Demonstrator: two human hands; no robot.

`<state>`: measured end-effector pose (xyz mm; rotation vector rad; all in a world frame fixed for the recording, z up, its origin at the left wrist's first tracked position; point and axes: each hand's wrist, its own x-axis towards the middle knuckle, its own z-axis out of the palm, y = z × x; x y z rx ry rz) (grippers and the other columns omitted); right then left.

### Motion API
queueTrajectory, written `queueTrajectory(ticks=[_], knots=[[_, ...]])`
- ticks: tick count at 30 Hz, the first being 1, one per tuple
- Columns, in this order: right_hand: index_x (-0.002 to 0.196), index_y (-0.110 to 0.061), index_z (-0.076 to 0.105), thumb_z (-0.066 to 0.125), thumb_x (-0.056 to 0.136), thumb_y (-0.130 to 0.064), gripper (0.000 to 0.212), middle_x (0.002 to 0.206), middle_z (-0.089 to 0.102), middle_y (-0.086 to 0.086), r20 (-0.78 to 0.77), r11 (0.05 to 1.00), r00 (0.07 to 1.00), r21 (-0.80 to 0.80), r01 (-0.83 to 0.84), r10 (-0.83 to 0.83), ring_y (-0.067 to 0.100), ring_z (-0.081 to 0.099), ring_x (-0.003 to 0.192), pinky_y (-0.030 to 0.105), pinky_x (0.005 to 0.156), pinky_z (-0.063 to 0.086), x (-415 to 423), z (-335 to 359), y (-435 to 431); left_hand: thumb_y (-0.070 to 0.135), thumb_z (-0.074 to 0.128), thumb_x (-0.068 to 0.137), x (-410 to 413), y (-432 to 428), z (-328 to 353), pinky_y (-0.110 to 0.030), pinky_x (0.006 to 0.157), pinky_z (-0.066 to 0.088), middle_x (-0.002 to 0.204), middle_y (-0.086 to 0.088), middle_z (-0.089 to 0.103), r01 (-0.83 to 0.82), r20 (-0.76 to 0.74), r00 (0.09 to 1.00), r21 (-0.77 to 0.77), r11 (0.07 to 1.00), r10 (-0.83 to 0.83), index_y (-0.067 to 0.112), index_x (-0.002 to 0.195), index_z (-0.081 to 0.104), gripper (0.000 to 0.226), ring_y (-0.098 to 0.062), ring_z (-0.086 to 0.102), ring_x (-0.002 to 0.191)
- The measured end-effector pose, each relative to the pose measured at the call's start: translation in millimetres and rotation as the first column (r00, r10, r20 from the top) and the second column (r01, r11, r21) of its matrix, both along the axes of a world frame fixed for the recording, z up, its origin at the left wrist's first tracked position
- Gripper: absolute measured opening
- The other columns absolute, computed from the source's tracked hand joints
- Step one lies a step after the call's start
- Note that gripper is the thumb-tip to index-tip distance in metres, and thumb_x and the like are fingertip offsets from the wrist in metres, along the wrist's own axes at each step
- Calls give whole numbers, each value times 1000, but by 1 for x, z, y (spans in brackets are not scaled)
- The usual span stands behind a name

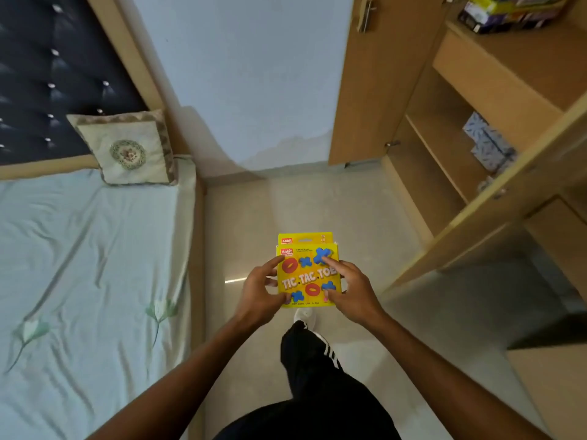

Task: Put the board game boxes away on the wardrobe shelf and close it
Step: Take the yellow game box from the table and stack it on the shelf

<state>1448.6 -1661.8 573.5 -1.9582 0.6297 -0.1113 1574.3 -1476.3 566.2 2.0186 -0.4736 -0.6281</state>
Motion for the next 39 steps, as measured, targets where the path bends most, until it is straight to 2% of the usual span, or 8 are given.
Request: queueTrajectory(ticks=[5,12,19,22,28,32,36,39], knots=[[135,-34,50,72,74,-2,72,123,51,-3,9,1000,1000,-6,-23,23,10,53,111,28,92,53,119,-5,-75,5,78,59,117,-70,4,-36,65,62,113,-2,55,-16,-11,1000,0,1000,16,36,134,52,85,-21,63,95],[134,-35,51,72,74,-1,72,122,52,-2,63,998,998,-55,-19,22,10,54,108,33,84,57,247,9,-171,8,79,61,246,-170,24,-43,69,61,115,-2,56,0,6,1000,-19,1000,0,39,132,52,82,-18,62,96],[134,-27,53,70,72,-3,69,129,43,-1,77,977,984,-129,171,-162,14,54,114,42,88,56,349,1,-311,3,79,66,374,-332,28,-24,61,58,118,-1,51,149,40,988,-48,988,-147,32,136,50,81,-17,63,94],[133,-30,54,73,72,-2,69,130,43,-1,79,952,963,-145,268,-259,13,54,113,42,88,56,376,2,-370,3,79,65,420,-410,27,-33,63,61,121,-4,51,277,46,960,-47,960,-275,31,136,49,82,-20,62,95],[131,-26,56,73,72,-16,63,132,50,0,165,830,848,-181,528,-504,16,55,117,44,91,54,402,29,-489,-3,77,65,482,-583,62,-33,64,59,116,-1,52,547,55,837,-85,833,-544,21,136,51,80,-19,59,93],[128,-24,58,73,70,-8,62,130,53,0,238,724,745,-187,665,-623,15,57,117,44,93,53,392,48,-566,3,75,57,484,-693,85,-41,65,60,108,5,56,689,82,723,-139,711,-686,18,132,55,78,-24,61,92],[130,-22,56,72,73,-13,60,141,41,2,293,611,654,-232,757,-698,19,46,129,48,96,51,378,61,-653,-20,69,68,473,-810,106,-14,58,53,102,3,59,766,53,633,-189,615,-772,3,132,51,71,-12,59,86],[132,-22,55,70,76,-23,58,146,30,6,322,558,628,-289,778,-708,18,37,135,48,97,51,365,65,-726,-20,69,69,461,-891,115,-11,57,52,109,-6,60,783,101,615,-196,590,-782,4,132,51,70,-18,59,91]])
